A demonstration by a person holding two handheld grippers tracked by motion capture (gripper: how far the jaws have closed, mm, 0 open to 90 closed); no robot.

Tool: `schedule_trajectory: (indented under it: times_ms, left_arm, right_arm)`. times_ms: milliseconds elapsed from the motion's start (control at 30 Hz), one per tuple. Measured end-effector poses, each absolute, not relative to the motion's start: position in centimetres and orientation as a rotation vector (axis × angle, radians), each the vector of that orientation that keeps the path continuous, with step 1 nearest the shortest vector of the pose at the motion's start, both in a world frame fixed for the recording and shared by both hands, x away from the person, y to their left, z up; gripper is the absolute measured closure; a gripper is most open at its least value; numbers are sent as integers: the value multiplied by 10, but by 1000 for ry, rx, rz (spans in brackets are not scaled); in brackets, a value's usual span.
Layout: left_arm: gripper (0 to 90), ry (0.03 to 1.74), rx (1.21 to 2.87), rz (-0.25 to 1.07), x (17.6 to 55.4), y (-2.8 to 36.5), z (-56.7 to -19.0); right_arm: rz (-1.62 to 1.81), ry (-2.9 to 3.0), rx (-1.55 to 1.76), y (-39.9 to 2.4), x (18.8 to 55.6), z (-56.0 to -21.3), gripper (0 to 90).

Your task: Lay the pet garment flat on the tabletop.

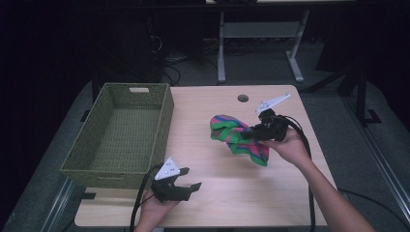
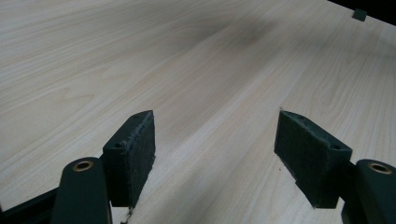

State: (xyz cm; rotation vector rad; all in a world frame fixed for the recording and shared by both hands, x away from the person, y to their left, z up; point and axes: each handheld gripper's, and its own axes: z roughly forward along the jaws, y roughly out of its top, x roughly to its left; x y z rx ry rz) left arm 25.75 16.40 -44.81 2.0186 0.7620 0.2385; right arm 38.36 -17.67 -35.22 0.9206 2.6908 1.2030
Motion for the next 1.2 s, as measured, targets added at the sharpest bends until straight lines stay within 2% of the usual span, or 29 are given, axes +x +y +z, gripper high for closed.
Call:
schedule_trajectory:
  times_ms: [367, 1200]
  left_arm:
    - [287, 755, 2003, 247, 256, 165, -447]
    - [285, 746, 1989, 241, 255, 165, -446]
  right_arm:
    - [1223, 2721, 842, -165, 362, -355, 759]
    - [1209, 2779, 863, -155, 342, -395, 758]
